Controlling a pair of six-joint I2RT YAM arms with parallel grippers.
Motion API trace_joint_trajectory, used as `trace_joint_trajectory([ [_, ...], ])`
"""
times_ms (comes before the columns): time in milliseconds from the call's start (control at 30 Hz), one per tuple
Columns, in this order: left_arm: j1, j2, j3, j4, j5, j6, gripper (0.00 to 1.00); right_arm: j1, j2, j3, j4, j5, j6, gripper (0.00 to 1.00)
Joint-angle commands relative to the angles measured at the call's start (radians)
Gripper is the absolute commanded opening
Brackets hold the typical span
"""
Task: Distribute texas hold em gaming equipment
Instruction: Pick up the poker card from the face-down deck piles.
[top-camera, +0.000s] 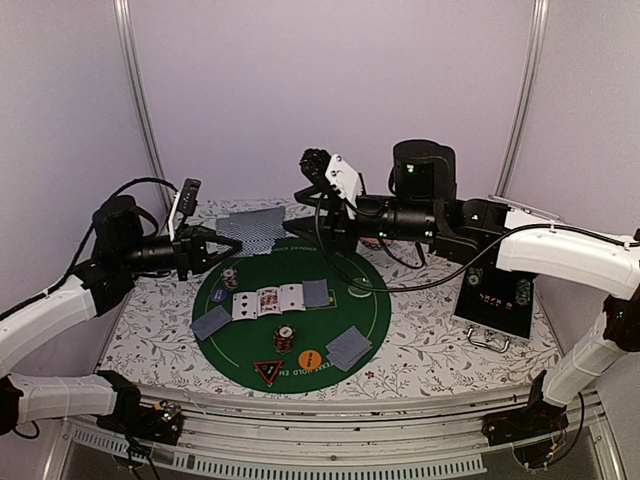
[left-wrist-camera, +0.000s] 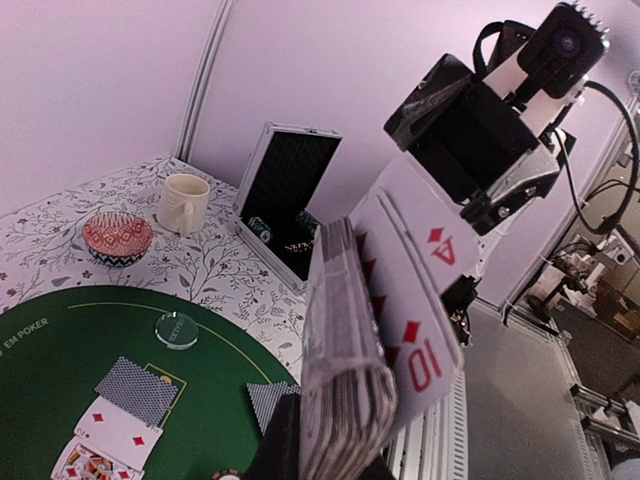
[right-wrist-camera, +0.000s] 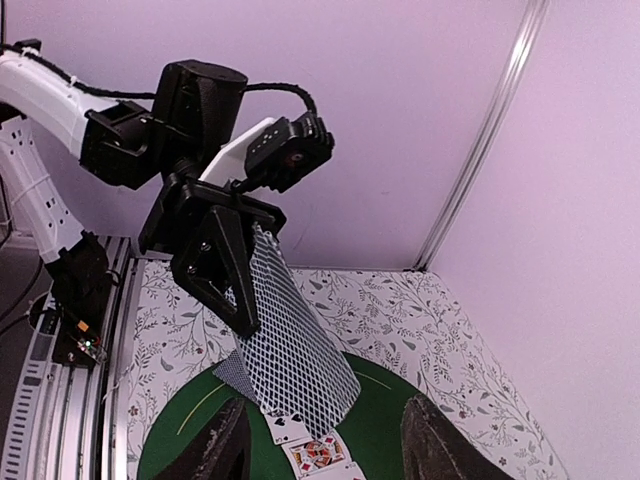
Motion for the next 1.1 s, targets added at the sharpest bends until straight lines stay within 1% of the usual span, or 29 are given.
trace_joint_trajectory([
  [0,-0.033,0.001,0.007,0.008,0.03,0.045,0.0,0.02,0.062,0.073,-0.023,-0.012,-0.171,0.47],
  [67,-0.039,-0.001,0.01,-0.003,0.023,0.056,0.0,0.025,0.079,0.093,-0.026,-0.013,-0.187,0.37],
  [167,-0.043,0.0,0.012,-0.009,0.021,0.061,0.0,0.029,0.096,0.108,-0.034,-0.01,-0.203,0.33],
  [433,-0.049,0.003,0.015,-0.017,0.012,0.068,0.0,0.04,0.087,0.11,-0.036,-0.001,-0.212,0.03],
  [633,-0.051,0.004,0.016,-0.017,0.016,0.066,0.0,0.041,0.047,0.071,0.005,0.095,-0.188,0.01],
  [733,-0.051,0.005,0.015,-0.01,0.022,0.059,0.0,0.038,0.034,0.063,0.007,0.115,-0.186,0.01],
  [867,-0.055,0.004,0.009,0.018,0.055,0.042,0.06,0.04,0.027,0.062,0.005,0.129,-0.171,0.01],
  [1067,-0.056,-0.001,0.007,0.02,0.051,0.04,0.09,0.034,0.014,0.054,0.002,0.165,-0.171,0.01],
])
